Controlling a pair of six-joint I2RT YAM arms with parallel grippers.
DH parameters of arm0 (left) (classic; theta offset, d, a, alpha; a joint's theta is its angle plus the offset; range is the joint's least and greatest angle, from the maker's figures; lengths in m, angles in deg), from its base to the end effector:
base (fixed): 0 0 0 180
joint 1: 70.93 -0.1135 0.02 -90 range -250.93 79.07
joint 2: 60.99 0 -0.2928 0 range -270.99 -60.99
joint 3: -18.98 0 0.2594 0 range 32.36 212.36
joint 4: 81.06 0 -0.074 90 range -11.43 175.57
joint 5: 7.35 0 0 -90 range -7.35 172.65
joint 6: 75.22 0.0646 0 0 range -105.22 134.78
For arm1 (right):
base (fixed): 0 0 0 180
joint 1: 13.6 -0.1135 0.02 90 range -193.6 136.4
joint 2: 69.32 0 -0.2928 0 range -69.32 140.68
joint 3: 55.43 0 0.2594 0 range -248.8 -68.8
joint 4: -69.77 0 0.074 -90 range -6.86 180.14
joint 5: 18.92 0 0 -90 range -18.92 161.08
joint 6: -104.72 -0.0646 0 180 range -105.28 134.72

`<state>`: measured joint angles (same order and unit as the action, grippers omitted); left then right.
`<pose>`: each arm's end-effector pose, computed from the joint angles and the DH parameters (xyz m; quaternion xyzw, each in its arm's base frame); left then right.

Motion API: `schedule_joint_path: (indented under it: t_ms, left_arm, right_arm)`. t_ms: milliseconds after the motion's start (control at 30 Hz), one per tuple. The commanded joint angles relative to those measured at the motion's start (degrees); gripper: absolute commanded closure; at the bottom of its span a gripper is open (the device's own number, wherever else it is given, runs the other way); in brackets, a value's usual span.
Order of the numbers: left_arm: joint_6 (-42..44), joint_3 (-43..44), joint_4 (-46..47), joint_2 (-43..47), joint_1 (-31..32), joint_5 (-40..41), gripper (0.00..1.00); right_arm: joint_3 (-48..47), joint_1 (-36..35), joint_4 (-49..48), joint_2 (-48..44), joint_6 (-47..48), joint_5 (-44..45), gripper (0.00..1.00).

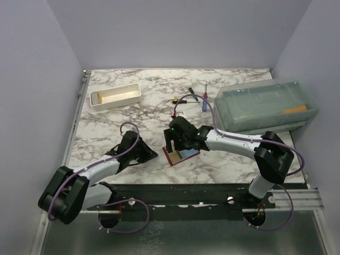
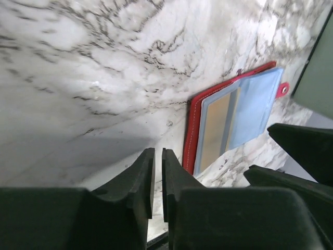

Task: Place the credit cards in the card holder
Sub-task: Insert the credit card into the card holder, then pick up the card holder from the storage box.

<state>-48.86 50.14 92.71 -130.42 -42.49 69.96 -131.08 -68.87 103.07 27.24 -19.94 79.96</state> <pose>0.1854 -0.1165 0.1309 -0.2364 0.8866 -0.3474 0.1934 0.2226 0.3036 0.2000 -0.1463 0.9377 0.1644 0.2688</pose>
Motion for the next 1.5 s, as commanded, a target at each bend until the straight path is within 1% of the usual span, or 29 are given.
schedule_joint_path:
  t_ms: [0,67,100,133,200,233,300,400,433,500,600,667,833,900,1000,1233,1333,1400,1467]
  left_arm:
    - [2.4,3.2,-16.2,8.5,-1.8,5.9,0.76]
    - [3.7,6.0,-21.6,12.6,-2.6,6.1,0.63]
    - [5.3,8.9,-24.3,14.4,-3.3,6.9,0.54]
    - [7.0,11.6,-27.6,16.1,-4.1,8.2,0.43]
    - [11.5,18.0,-33.1,17.3,-6.2,12.9,0.16]
    - [14.7,21.7,-35.5,16.7,-7.5,15.9,0.08]
    - [21.3,29.4,-39.9,12.6,-11.0,21.0,0.02]
    - [31.2,40.4,-43.0,4.3,-17.1,27.2,0.01]
    - [34.2,43.7,-43.3,0.8,-19.4,28.1,0.01]
    - [39.7,50.7,-43.6,-5.7,-22.1,30.7,0.01]
    - [46.7,60.2,-44.3,-16.6,-24.8,37.7,0.01]
    - [48.9,65.9,-44.4,-22.8,-26.6,40.2,0.01]
    - [52.5,76.3,-43.4,-36.2,-30.8,41.3,0.02]
    - [54.5,80.2,-43.4,-41.4,-31.9,42.5,0.05]
    - [56.9,84.9,-43.9,-47.4,-32.9,44.8,0.06]
    - [58.3,92.3,-44.8,-55.0,-34.5,42.4,0.14]
    - [58.9,94.0,-45.6,-57.0,-34.4,43.7,0.17]
    - [59.3,94.5,-46.3,-58.2,-34.5,45.3,0.21]
    - [59.9,94.9,-47.0,-59.4,-34.4,46.7,0.24]
  right_arm:
    - [-2.8,1.2,4.4,-3.4,2.8,2.4,0.17]
    - [-2.9,2.1,4.8,-5.6,3.5,1.2,0.17]
    - [-2.8,2.5,4.9,-7.1,4.0,0.2,0.17]
    - [-2.6,2.8,5.1,-8.6,4.5,-0.3,0.17]
    - [-2.5,3.2,6.2,-11.3,5.4,-0.2,0.16]
    - [-2.4,3.7,6.9,-12.4,5.9,-0.1,0.15]
    - [-2.2,4.9,7.9,-14.2,7.2,-0.9,0.15]
    - [-2.2,6.2,9.3,-16.4,9.4,-1.8,0.15]
    - [-2.4,6.6,9.8,-17.0,10.2,-2.2,0.15]
    - [-3.1,7.2,10.9,-18.3,11.6,-2.8,0.15]
    - [-3.9,8.3,11.6,-19.7,13.5,-3.9,0.15]
    - [-4.4,9.3,12.2,-20.0,14.5,-5.2,0.14]
    - [-4.0,11.5,13.0,-19.9,16.2,-7.3,0.14]
    - [-3.2,12.7,12.6,-20.1,16.5,-8.5,0.14]
    - [-1.2,14.6,11.4,-20.6,16.6,-11.5,0.14]
    - [0.1,18.0,10.7,-20.0,17.1,-15.0,0.14]
    - [-0.6,18.6,10.7,-19.7,17.4,-15.9,0.14]
    - [-1.2,18.7,10.7,-19.6,17.4,-16.5,0.14]
    - [-1.7,18.8,10.6,-19.5,17.3,-17.0,0.14]
